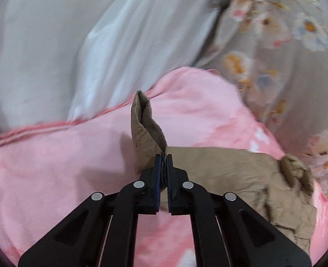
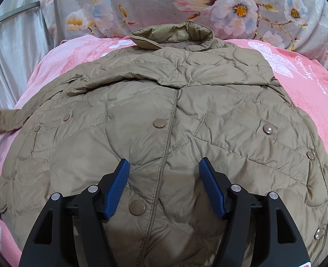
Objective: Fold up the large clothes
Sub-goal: 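Fold the sleeve across the jacket body with the left tool while the right tool grips the jacket side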
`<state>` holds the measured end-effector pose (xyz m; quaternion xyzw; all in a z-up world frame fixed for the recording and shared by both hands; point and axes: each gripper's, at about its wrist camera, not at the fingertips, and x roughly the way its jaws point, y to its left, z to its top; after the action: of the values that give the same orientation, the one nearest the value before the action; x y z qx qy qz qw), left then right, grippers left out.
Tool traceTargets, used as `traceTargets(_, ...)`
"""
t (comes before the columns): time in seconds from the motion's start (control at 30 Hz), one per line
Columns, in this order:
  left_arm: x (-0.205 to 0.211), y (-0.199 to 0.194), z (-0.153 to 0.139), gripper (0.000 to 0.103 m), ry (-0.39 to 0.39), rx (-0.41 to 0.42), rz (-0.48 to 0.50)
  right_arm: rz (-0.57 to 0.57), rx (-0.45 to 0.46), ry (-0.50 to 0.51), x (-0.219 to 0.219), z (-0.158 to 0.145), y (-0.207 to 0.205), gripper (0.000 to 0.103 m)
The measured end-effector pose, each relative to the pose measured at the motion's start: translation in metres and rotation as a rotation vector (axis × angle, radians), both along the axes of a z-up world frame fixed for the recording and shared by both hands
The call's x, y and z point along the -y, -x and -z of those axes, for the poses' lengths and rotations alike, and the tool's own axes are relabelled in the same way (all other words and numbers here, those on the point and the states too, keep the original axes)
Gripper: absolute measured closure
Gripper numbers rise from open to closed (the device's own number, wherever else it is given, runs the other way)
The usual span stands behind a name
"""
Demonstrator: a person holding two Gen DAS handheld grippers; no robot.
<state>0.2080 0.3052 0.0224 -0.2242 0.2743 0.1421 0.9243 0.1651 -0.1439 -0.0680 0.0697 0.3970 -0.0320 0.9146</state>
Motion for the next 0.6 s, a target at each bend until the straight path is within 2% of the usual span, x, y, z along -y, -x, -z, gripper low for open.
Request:
traceTargets(0.1,0.047,-0.009,-0.034,0.100,-0.028,0.067,0.126,0.001,0.001,-0.005,0.001,0.000,-0.001,0.039)
traceTargets(0.2,0.091,-0.015,-0.051,0.100,-0.041,0.098,0.236,0.002,0.003,-0.014,0.001,0.001,-0.001,0.039)
traceTargets(0.3,0.142,-0.027,-0.055,0.100,-0.048,0.094,0.354,0.001,0.010,-0.035,0.004,0.001,0.001,0.039)
traceTargets(0.43,0.213,-0.036,-0.028,0.099,-0.028,0.028,0.519,0.016,0.039,-0.079,0.011,-0.003,0.007,0.039)
traceTargets(0.57,0.267,-0.041,0.026,0.096,-0.005,-0.097,0.638,0.023,0.055,-0.123,0.025,-0.012,0.014,0.038)
traceTargets(0.6,0.276,-0.041,0.038,0.085,0.012,-0.125,0.660,0.025,0.063,-0.128,0.029,-0.017,0.015,0.038)
